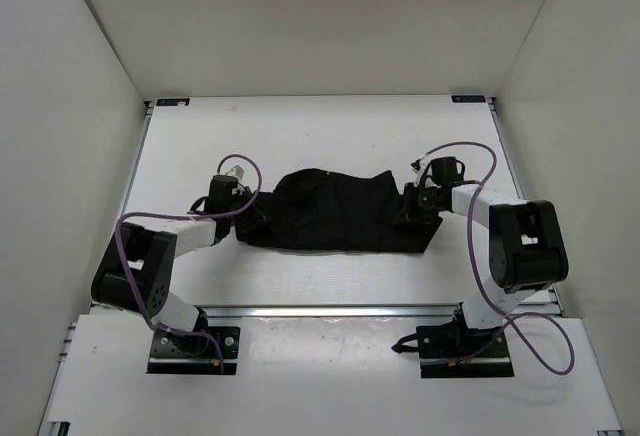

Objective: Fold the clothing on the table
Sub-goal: Fold the skirt

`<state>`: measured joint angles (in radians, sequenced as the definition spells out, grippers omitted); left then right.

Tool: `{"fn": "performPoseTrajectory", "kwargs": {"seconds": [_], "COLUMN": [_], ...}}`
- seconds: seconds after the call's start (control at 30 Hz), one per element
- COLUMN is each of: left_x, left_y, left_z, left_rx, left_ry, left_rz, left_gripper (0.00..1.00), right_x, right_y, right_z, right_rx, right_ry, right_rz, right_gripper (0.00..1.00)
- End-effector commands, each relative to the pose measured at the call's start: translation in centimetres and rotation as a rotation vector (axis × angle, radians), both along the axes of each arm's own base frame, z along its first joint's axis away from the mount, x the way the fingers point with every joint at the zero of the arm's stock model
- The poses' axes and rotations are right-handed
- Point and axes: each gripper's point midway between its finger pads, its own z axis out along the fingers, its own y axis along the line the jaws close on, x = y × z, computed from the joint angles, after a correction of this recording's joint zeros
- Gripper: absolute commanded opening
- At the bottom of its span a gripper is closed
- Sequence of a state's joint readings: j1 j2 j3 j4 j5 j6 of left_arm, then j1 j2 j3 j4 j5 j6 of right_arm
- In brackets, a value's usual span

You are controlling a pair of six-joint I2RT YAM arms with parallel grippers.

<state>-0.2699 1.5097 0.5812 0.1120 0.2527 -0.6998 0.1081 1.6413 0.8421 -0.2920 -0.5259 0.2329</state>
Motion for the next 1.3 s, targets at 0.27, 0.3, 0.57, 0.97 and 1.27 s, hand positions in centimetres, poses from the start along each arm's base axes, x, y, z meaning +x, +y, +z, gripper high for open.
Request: {"fn": "performPoseTrajectory", "kwargs": {"seconds": [0.27, 0.3, 0.57, 0.97, 1.27], "left_x": [1.8, 1.8, 0.8, -1.2, -2.6], "left_y": [-1.5, -1.2, 0.7, 1.4, 0.5], "left_z": [6.7, 6.7, 4.4, 1.2, -1.9], "left_rx": [0.191, 0.234, 0.406, 0.457, 0.45], "left_ry": [-0.191, -0.195, -0.133, -0.023, 0.084], "left_rz": [-0.165, -0.176, -0.133, -0.136, -0.189], "left_gripper": [0.0, 0.0, 0.0, 0.0, 0.0], "right_x": [-0.9, -1.8, -4.6, -2.9, -1.9], "right_y": [-4.7, -5.3, -7.1, -5.7, -5.5], "right_z": [6.7, 5.8, 1.8, -0.5, -0.6], "right_rx": [-0.158, -0.163, -0.217, -0.201, -0.201], "right_ry": [-0.133, -0.102, 0.001, 0.03, 0.015], "right_rz": [-0.158, -0.18, -0.238, -0.191, -0.179], "right_gripper": [0.78, 0.78, 0.79, 0.56, 0.0]}}
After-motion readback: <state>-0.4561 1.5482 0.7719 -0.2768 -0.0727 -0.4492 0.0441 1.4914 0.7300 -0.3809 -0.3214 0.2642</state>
